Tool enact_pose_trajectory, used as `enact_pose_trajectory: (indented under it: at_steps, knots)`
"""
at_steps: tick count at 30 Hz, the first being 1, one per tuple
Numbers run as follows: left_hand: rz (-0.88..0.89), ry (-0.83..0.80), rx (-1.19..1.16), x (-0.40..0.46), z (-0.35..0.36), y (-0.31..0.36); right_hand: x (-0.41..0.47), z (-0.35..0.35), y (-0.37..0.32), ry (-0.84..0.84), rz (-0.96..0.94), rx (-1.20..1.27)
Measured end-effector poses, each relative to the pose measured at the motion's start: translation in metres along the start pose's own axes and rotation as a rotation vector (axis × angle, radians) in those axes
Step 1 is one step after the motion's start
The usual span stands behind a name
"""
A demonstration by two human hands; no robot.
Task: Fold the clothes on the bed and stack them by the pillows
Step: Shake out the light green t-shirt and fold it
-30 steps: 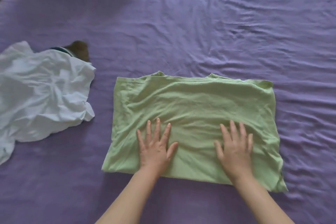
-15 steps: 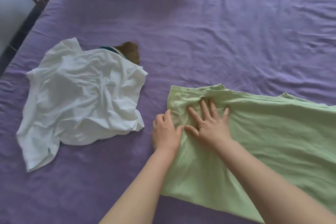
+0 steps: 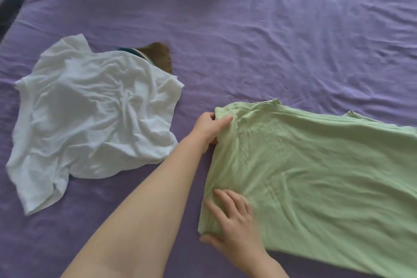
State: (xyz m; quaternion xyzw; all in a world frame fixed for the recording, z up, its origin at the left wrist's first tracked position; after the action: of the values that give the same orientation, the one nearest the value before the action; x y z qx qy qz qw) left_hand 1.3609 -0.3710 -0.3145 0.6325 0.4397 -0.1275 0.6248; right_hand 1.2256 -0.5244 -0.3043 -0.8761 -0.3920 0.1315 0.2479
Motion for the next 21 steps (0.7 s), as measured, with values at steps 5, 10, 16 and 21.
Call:
enact_pose_trajectory:
  at_steps: [5, 10, 16, 21]
  knots:
    - [0.034, 0.030, -0.049, -0.006, -0.002, 0.000, -0.003, -0.012, -0.006, 0.130, 0.010, 0.082]
    - [0.022, 0.033, -0.091, -0.024, 0.004, 0.006, -0.014, -0.051, 0.029, 0.320, 0.557, 0.845]
    - [0.055, -0.004, -0.117, -0.054, 0.056, 0.031, -0.069, -0.121, 0.073, 0.599, 0.775, 1.098]
    - [0.111, -0.044, -0.192, -0.076, 0.119, 0.061, -0.138, -0.154, 0.122, 0.738, 0.920, 0.932]
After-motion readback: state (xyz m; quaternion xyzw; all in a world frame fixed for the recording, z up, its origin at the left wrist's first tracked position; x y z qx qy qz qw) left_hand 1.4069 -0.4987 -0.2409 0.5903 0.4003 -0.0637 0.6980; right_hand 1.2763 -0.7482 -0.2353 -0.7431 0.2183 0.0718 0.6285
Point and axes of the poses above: each hand's wrist, its own x-axis towards the middle knuckle, its own z-axis out of the palm, y = z × x, the point moved 7 cm from there along x, towards the middle knuckle, and after that the axes turned 4 degrees about y, right-handed, at the moved point
